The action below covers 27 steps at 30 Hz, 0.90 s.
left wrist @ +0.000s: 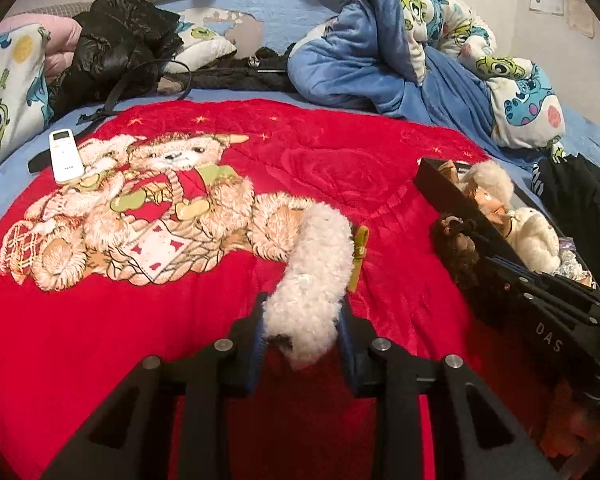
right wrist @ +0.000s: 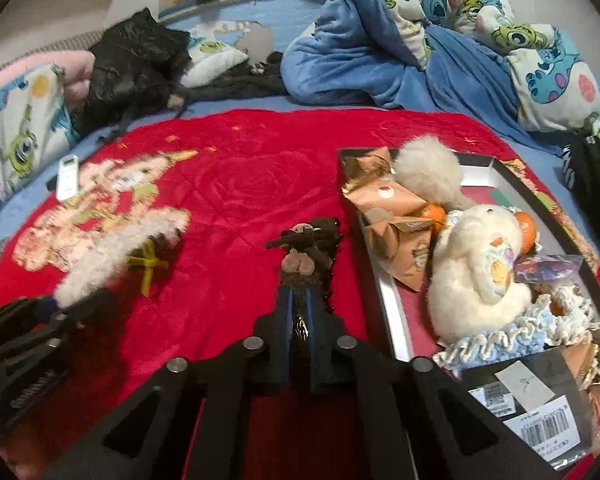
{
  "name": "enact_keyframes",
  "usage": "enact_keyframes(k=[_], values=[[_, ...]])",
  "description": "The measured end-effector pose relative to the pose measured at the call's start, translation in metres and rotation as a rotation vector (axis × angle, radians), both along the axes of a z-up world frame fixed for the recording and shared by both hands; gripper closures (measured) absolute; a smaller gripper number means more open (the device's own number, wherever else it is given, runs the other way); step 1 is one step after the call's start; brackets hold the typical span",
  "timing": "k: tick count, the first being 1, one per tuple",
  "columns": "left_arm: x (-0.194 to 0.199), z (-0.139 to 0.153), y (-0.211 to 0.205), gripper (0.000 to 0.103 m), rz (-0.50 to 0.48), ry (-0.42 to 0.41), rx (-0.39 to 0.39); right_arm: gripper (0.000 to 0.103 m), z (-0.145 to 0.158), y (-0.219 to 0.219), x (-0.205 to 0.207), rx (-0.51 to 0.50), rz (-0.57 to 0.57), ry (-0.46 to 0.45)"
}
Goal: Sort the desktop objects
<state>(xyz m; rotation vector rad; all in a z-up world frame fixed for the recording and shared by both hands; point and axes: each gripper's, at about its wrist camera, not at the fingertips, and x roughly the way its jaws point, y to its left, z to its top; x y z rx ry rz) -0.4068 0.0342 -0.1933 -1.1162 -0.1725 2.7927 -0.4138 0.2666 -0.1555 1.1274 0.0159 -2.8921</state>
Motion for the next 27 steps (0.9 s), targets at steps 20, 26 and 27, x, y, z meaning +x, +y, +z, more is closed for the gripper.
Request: enact_keyframes(k=[20, 26, 27], values=[[-0.002, -0.004, -0.003, 0.071, 0.002, -0.008, 0.025, 0.078, -0.004, -0.014, -0.003, 0.124, -0.021, -0.014], [0.004, 0.011, -0.012, 0.073, -0.015, 0.024, 0.112, 0.088, 0.012, -0.016, 0.011, 0.059, 0.039, 0.017], [0.006, 0.014, -0.012, 0.073, -0.017, 0.033, 0.112, 0.088, 0.015, -0.020, 0.013, 0.072, 0.049, 0.028]])
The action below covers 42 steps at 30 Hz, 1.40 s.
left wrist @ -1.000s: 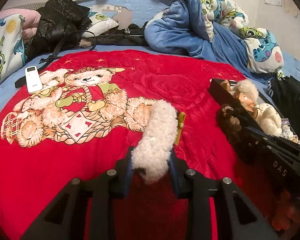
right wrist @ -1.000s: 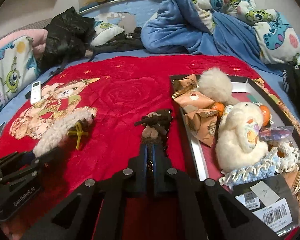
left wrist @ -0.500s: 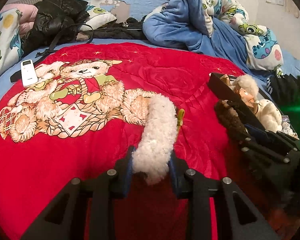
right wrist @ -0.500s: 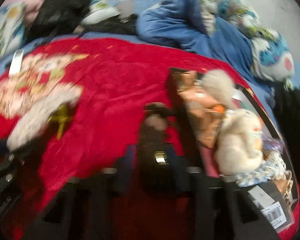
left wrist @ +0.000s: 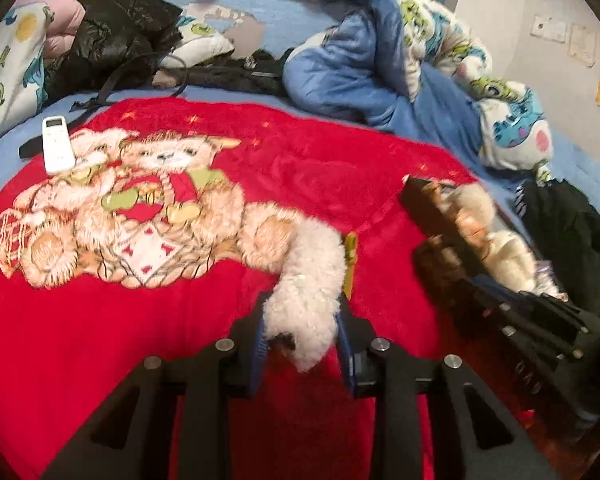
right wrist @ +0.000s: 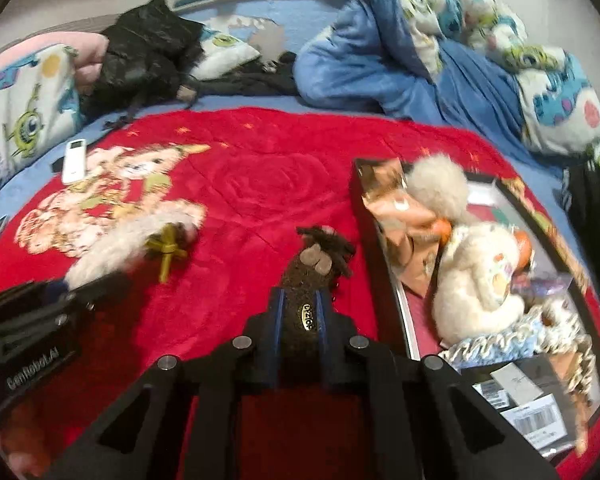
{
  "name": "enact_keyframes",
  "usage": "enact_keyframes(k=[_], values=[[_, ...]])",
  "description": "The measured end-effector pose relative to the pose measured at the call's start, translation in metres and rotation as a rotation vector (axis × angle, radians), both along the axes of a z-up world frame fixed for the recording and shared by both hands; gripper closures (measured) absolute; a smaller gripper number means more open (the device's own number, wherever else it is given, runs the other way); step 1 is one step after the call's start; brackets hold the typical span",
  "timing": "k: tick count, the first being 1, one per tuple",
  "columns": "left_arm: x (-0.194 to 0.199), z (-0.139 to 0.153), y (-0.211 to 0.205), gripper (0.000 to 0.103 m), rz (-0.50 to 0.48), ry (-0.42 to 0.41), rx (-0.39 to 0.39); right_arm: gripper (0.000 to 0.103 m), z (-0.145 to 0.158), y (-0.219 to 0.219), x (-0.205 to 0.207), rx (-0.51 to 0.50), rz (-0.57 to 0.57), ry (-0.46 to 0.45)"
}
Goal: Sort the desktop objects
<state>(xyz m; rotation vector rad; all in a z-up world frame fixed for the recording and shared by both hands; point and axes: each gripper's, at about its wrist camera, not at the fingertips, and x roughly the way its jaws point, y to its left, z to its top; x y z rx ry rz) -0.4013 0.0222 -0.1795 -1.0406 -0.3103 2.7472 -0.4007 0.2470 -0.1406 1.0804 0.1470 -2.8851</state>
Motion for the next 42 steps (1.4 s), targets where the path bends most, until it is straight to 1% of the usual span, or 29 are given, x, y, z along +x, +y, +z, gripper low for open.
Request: enact_keyframes(k=[1, 4, 8, 11, 14, 17, 18, 22, 23, 25, 29, 32, 33, 34, 36, 38, 39, 41, 42], values=[[0.002, 0.003, 0.000, 0.073, -0.001, 0.011, 0.000, 0.088, 0.002, -0.002, 0.002, 0.007, 0.005, 0.008], [0.007, 0.005, -0.002, 0.073, -0.009, 0.015, 0.010, 0.089, -0.001, -0.001, 0.001, -0.029, 0.018, -0.014], [0.011, 0.010, -0.007, 0.074, 0.003, 0.017, 0.027, 0.089, 0.000, 0.013, 0.010, -0.112, 0.023, -0.024], [0.015, 0.019, -0.008, 0.075, 0.025, 0.038, -0.008, 0.089, 0.014, 0.023, 0.022, -0.163, 0.040, -0.013], [0.026, 0.037, -0.013, 0.076, 0.037, 0.068, -0.003, 0.090, 0.029, 0.030, 0.030, -0.174, 0.046, 0.008], [0.034, 0.062, -0.013, 0.076, 0.032, 0.092, -0.003, 0.093, 0.045, 0.041, 0.038, -0.200, 0.049, 0.024], [0.037, 0.072, -0.010, 0.076, 0.027, 0.103, -0.017, 0.100, 0.050, 0.045, 0.040, -0.203, 0.048, 0.031], [0.047, 0.090, 0.000, 0.076, 0.019, 0.112, -0.072, 0.098, 0.069, 0.057, 0.052, -0.221, 0.050, 0.054], [0.051, 0.089, 0.002, 0.076, 0.019, 0.105, -0.082, 0.098, 0.069, 0.058, 0.054, -0.224, 0.065, 0.037], [0.060, 0.081, 0.004, 0.076, 0.019, 0.084, -0.099, 0.095, 0.065, 0.060, 0.059, -0.235, 0.093, 0.011], [0.075, 0.051, 0.006, 0.076, 0.021, 0.011, -0.100, 0.093, 0.043, 0.055, 0.061, -0.252, 0.146, -0.069], [0.081, 0.034, 0.011, 0.076, 0.008, 0.006, -0.103, 0.093, 0.022, 0.044, 0.057, -0.237, 0.169, -0.120], [0.084, 0.031, 0.014, 0.076, 0.006, 0.007, -0.113, 0.091, 0.016, 0.041, 0.055, -0.226, 0.161, -0.132], [0.085, 0.028, 0.016, 0.076, 0.008, 0.009, -0.115, 0.078, 0.010, 0.040, 0.052, -0.221, 0.146, -0.145], [0.085, 0.019, 0.021, 0.076, -0.009, -0.012, -0.116, 0.068, -0.001, 0.039, 0.046, -0.216, 0.123, -0.159], [0.082, 0.007, 0.025, 0.075, -0.017, -0.043, -0.114, 0.069, -0.010, 0.039, 0.041, -0.190, 0.099, -0.158], [0.079, -0.005, 0.027, 0.075, -0.015, -0.078, -0.111, 0.068, -0.010, 0.038, 0.041, -0.178, 0.100, -0.147], [0.075, -0.020, 0.027, 0.075, -0.011, -0.115, -0.106, 0.062, -0.011, 0.034, 0.039, -0.151, 0.117, -0.158], [0.076, -0.023, 0.028, 0.075, -0.011, -0.106, -0.106, 0.057, -0.012, 0.030, 0.039, -0.120, 0.127, -0.166]])
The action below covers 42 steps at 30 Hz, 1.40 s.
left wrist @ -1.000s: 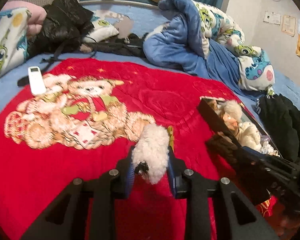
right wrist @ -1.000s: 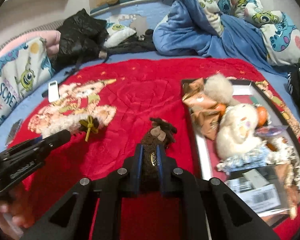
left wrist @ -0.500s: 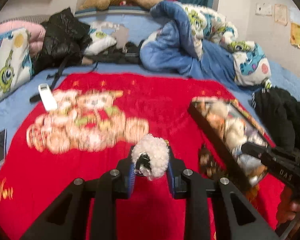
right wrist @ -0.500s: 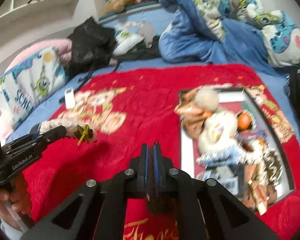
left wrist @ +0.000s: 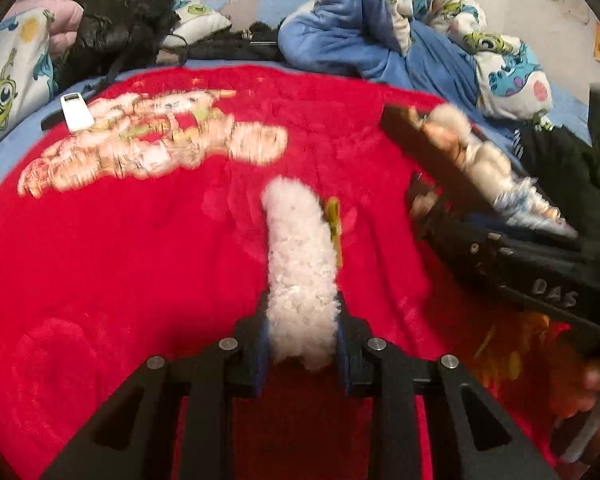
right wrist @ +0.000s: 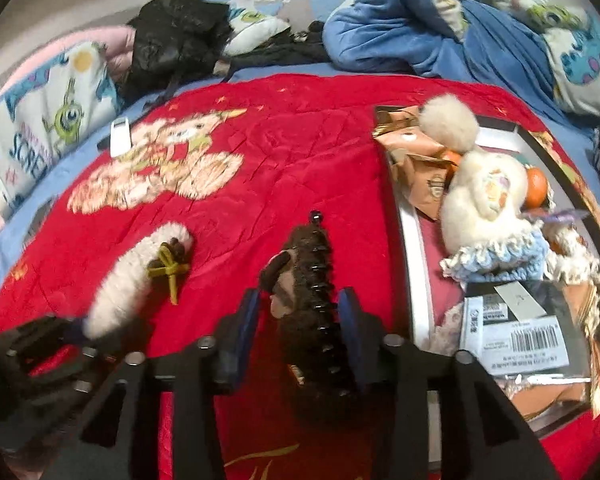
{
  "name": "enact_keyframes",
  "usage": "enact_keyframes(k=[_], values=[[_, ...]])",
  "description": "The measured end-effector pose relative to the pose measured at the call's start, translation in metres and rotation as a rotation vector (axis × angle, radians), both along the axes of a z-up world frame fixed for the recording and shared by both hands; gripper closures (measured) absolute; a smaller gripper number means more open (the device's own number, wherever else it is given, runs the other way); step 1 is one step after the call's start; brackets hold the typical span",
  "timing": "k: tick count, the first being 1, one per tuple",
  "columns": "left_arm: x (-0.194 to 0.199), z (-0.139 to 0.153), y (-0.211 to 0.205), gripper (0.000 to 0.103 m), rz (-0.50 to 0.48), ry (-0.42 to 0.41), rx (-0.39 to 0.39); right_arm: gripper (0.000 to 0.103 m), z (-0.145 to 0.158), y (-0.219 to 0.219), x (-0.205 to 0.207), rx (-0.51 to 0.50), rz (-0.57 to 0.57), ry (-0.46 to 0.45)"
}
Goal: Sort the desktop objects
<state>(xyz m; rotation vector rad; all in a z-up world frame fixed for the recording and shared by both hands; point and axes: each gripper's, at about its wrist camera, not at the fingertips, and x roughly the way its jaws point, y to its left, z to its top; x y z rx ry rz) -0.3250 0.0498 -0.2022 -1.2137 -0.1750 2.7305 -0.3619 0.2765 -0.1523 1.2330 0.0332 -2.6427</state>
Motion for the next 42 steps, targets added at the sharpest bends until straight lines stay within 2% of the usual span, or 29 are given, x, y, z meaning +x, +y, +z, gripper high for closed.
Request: enact_keyframes(k=[3, 6, 8, 11, 13, 15, 16, 17, 19, 23, 30, 34, 42], values=[[0.000, 0.001, 0.001, 0.075, 0.000, 0.006, 0.000, 0.053, -0.007, -0.016, 0.000, 0.142, 0.022, 0.001], [0.001, -0.003, 0.006, 0.074, -0.001, 0.012, -0.022, 0.040, -0.013, -0.025, 0.003, 0.217, 0.034, 0.010], [-0.001, -0.005, 0.007, 0.073, -0.001, 0.002, -0.031, 0.034, -0.018, -0.033, 0.003, 0.274, 0.043, 0.012], [-0.002, -0.006, 0.007, 0.073, -0.003, 0.008, -0.029, 0.039, -0.021, -0.038, 0.002, 0.306, 0.050, 0.020], [-0.004, -0.006, 0.005, 0.073, -0.005, 0.013, -0.016, 0.051, -0.020, -0.036, 0.003, 0.294, 0.048, 0.023], [-0.004, -0.008, 0.002, 0.073, -0.005, 0.019, 0.014, 0.056, -0.022, -0.039, 0.004, 0.333, 0.027, 0.027], [-0.003, -0.008, 0.000, 0.073, -0.005, 0.020, 0.024, 0.066, -0.024, -0.043, 0.003, 0.359, 0.029, 0.033], [-0.004, -0.008, -0.001, 0.073, -0.003, 0.020, 0.029, 0.071, -0.025, -0.045, 0.003, 0.373, 0.022, 0.038], [-0.003, -0.008, -0.001, 0.073, 0.003, 0.024, 0.028, 0.072, -0.028, -0.049, 0.005, 0.405, 0.004, 0.055], [-0.001, -0.009, 0.000, 0.076, 0.016, 0.034, 0.019, 0.074, -0.035, -0.071, 0.014, 0.581, -0.012, 0.135], [0.002, -0.004, 0.006, 0.076, 0.019, 0.048, -0.040, 0.075, -0.029, -0.065, 0.021, 0.552, -0.024, 0.174], [0.008, 0.005, 0.014, 0.077, 0.046, 0.077, -0.120, 0.076, -0.015, -0.057, 0.030, 0.476, -0.035, 0.175], [0.024, 0.032, 0.020, 0.078, 0.052, 0.110, -0.129, 0.076, 0.019, -0.047, 0.051, 0.364, -0.041, 0.199]])
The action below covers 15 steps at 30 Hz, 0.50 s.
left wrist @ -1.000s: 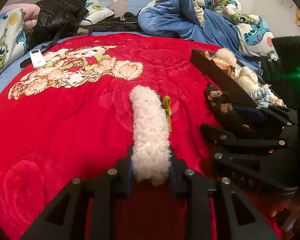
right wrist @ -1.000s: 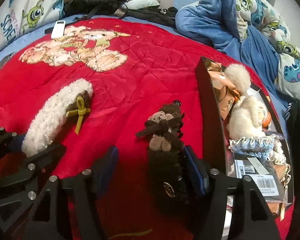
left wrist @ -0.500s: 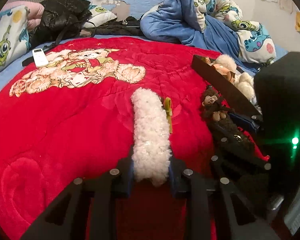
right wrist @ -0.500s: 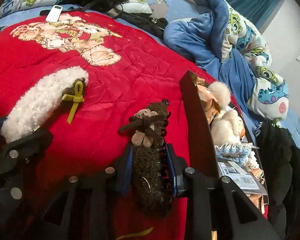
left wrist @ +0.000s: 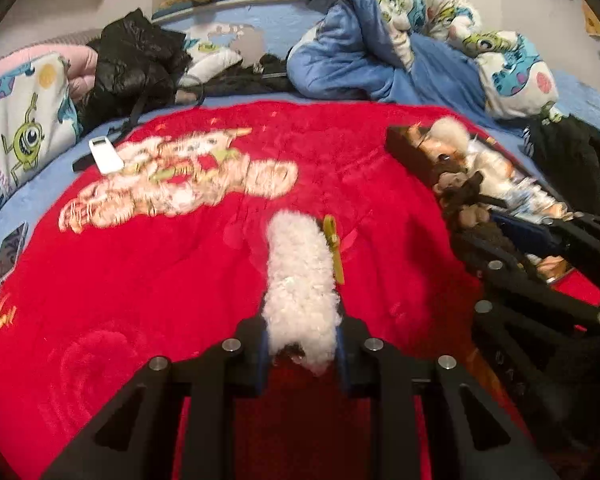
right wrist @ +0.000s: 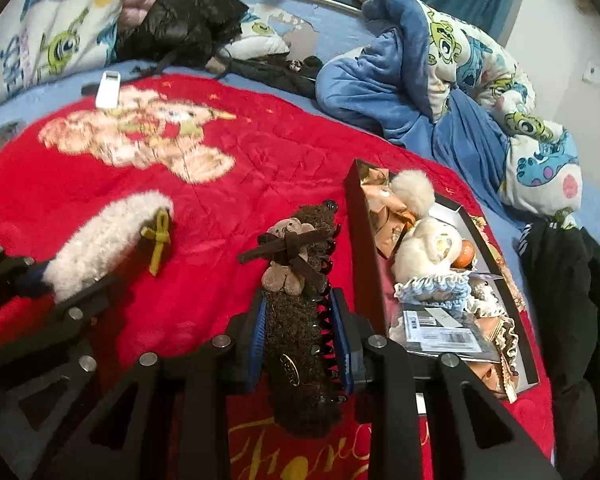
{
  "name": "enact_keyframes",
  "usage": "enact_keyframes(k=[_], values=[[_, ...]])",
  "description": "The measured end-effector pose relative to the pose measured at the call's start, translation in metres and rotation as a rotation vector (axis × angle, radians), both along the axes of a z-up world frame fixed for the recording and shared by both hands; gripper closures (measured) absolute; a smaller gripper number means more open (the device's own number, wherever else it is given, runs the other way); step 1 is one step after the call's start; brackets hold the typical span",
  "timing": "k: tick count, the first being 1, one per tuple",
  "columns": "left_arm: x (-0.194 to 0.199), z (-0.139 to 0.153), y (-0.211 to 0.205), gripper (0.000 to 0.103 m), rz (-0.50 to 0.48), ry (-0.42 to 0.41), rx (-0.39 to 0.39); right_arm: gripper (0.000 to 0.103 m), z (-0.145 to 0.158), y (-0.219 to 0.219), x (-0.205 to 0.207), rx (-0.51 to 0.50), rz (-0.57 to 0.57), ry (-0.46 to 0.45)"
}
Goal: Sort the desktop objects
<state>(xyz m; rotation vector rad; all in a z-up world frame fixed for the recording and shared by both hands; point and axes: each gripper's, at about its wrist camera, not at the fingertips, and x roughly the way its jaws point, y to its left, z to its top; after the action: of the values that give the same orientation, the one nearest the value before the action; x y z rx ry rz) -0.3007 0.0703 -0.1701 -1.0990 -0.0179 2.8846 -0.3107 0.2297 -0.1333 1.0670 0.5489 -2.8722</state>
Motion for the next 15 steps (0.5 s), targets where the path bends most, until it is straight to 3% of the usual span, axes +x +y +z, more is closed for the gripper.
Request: enact_keyframes(k=[8, 15], values=[[0.004, 0.060, 0.030, 0.078, -0.061, 0.084, 0.050, 0.076, 0.047, 0.027, 0.015, -0.049, -0.031, 0.072], [-0.001, 0.092, 0.090, 0.078, -0.157, 0.129, 0.056, 0.076, 0.078, 0.081, 0.024, -0.096, -0.114, 0.125]])
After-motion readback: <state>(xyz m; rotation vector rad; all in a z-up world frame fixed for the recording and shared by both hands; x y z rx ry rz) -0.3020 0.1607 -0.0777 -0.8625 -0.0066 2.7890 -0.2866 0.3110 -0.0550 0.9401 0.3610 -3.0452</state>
